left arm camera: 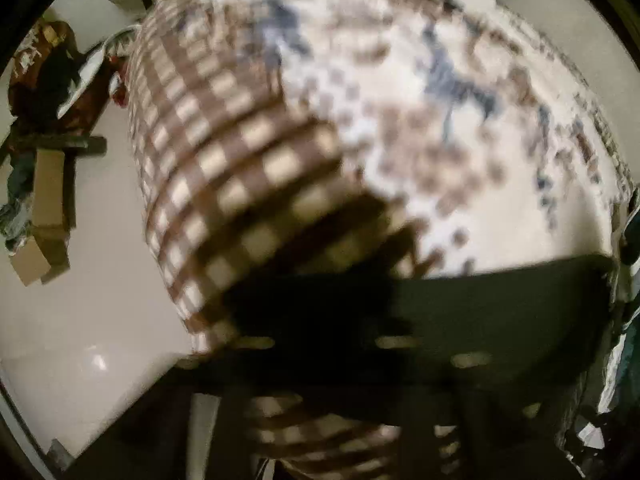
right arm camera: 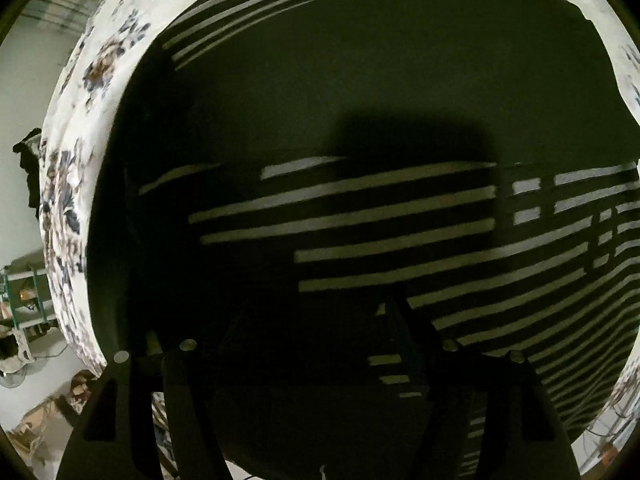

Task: Fold small clothes

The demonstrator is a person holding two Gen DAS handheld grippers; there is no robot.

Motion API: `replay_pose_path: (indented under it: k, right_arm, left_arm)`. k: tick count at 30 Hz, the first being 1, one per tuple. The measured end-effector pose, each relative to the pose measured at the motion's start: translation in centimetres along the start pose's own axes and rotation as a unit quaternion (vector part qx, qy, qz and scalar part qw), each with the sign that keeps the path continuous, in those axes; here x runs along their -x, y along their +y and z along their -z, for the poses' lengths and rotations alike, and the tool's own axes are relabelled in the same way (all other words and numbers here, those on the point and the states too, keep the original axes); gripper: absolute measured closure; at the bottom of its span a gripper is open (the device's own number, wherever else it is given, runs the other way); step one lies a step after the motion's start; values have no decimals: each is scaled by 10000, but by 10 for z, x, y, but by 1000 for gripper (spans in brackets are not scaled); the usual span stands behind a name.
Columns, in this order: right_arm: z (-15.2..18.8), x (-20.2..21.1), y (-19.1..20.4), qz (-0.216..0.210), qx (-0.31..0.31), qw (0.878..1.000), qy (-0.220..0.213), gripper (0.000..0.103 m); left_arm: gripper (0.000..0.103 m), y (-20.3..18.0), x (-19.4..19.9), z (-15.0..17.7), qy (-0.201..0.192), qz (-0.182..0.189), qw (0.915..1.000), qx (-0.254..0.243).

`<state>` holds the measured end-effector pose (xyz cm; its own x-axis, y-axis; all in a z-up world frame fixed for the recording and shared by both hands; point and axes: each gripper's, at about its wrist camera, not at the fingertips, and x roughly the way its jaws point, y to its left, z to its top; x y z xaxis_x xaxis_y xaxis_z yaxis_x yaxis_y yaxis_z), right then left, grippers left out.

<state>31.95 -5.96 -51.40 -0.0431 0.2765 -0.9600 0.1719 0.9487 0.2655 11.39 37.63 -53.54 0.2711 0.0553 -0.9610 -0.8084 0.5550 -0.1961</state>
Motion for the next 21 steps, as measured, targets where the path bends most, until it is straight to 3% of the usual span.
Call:
replay_pose_path:
  k: [4, 7, 9, 12, 14, 16, 19, 20, 21]
  right_arm:
    - [6, -3, 29, 12, 302, 9995, -76, 32]
    - [5, -4, 51, 11, 450, 9988, -175, 32]
    - [3, -10, 64, -29, 455, 9988, -200, 32]
    - [-6, -19, 82, 33, 386, 9986, -350, 32]
    - [-15, -24, 91, 139, 288, 9982, -504, 32]
    - [-23, -29, 98, 269, 189, 9976, -616, 32]
    - [-35, -37, 106, 433, 77, 9968, -666, 32]
    - [-39, -38, 107, 423, 20, 9968, -674, 32]
    - [-41, -39, 109, 414, -26, 9968, -688, 32]
  left_arm:
    - [93, -18, 55, -29, -697, 319, 9971, 7]
    - [93, -35, 80, -71, -1193, 536, 9914, -104]
    - [93, -44, 77, -109, -1473, 541, 9875, -168]
    - [93, -48, 53, -158, -1587, 548, 9857, -163]
    - [93, -55, 23, -187, -1444, 578, 9877, -132]
    - [92, -56, -11, -209, -1055, 685, 9921, 40]
    - [89, -37, -40, -213, -507, 963, 9920, 636]
    - [83, -27, -43, -209, -383, 1148, 9887, 881]
    - [69, -16, -43, -205, -297, 1304, 9845, 1135]
